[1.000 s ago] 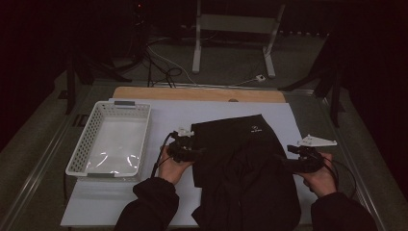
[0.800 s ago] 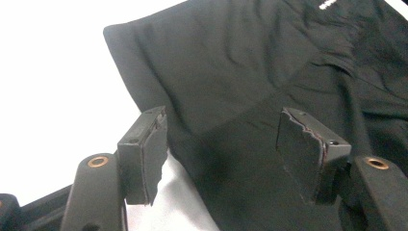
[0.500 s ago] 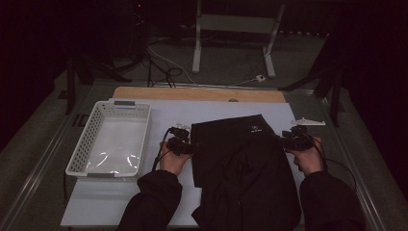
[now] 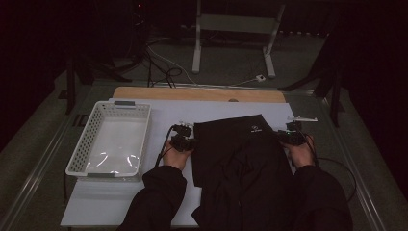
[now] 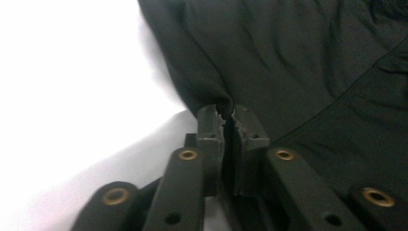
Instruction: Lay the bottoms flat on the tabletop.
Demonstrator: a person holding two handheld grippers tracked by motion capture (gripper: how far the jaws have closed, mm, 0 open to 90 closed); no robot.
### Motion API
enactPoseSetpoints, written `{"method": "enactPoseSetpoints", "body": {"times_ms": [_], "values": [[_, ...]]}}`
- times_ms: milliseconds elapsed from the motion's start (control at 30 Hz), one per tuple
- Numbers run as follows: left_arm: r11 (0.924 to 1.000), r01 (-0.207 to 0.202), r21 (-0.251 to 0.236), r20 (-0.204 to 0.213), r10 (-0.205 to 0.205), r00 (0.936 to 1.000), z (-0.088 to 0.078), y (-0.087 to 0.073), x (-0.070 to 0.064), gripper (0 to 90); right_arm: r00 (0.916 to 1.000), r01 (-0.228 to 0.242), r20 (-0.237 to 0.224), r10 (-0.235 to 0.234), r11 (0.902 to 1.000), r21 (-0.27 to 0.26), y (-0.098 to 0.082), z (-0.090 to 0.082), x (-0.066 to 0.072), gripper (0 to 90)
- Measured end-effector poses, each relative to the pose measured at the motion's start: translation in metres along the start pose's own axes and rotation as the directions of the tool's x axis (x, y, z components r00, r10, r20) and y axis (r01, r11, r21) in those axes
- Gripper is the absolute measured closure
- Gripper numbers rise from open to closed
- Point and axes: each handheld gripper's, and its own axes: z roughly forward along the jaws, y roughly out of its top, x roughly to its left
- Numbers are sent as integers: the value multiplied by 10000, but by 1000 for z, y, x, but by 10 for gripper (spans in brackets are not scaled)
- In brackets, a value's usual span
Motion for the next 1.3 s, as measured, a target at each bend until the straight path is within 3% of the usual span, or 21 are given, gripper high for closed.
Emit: {"method": "enactPoseSetpoints", "body": {"times_ms": [100,333,667,733,767,867,933,967,1000,1033,1067,1133,1300], "values": [[10000,-65,-60,-197,64,9998,2,6,1,854,10000,67,37,-67,9999,145,-1,3,0,894],[9993,-214,-294,-481,199,9986,11,26,6,856,9998,35,193,-36,10000,44,-2,-2,-6,900],[9958,-355,-842,-663,300,9973,17,50,2,851,9977,-56,670,69,9998,-204,-2,-10,-13,900],[9949,-195,-993,-573,138,9983,18,51,1,773,9965,-86,825,108,9996,-279,-1,-12,-13,900],[9963,-142,-851,-521,98,9986,18,49,-2,679,9933,15,1153,13,9997,-245,-1,-13,-13,900],[9968,-192,-773,-476,155,9987,15,44,-5,550,9935,-93,1136,118,9997,-226,-2,-14,-16,898],[9961,-100,-877,-271,76,9996,11,41,-8,500,9937,-139,1111,169,9995,-277,-4,-16,-16,849],[9961,-150,-865,-226,130,9997,8,39,-10,464,9944,-177,1033,209,9993,-320,-4,-19,-16,775],[9961,-150,-865,-226,130,9997,8,39,-10,445,9944,-177,1033,209,9993,-320,-4,-19,-16,775],[9955,-200,-930,-141,188,9997,3,35,-13,445,9954,-172,940,207,9991,-377,-4,-21,-16,713],[9953,-218,-944,-105,209,9997,1,34,-15,414,9972,-320,662,346,9987,-400,-4,-25,-15,595],[9952,-171,-967,100,181,9998,-5,29,-19,393,9980,-313,528,339,9983,-502,-5,-30,-14,523],[9928,-693,-979,392,734,9965,-18,11,-34,344,9988,-413,229,428,9972,-624,-14,-44,-7,427]]}}
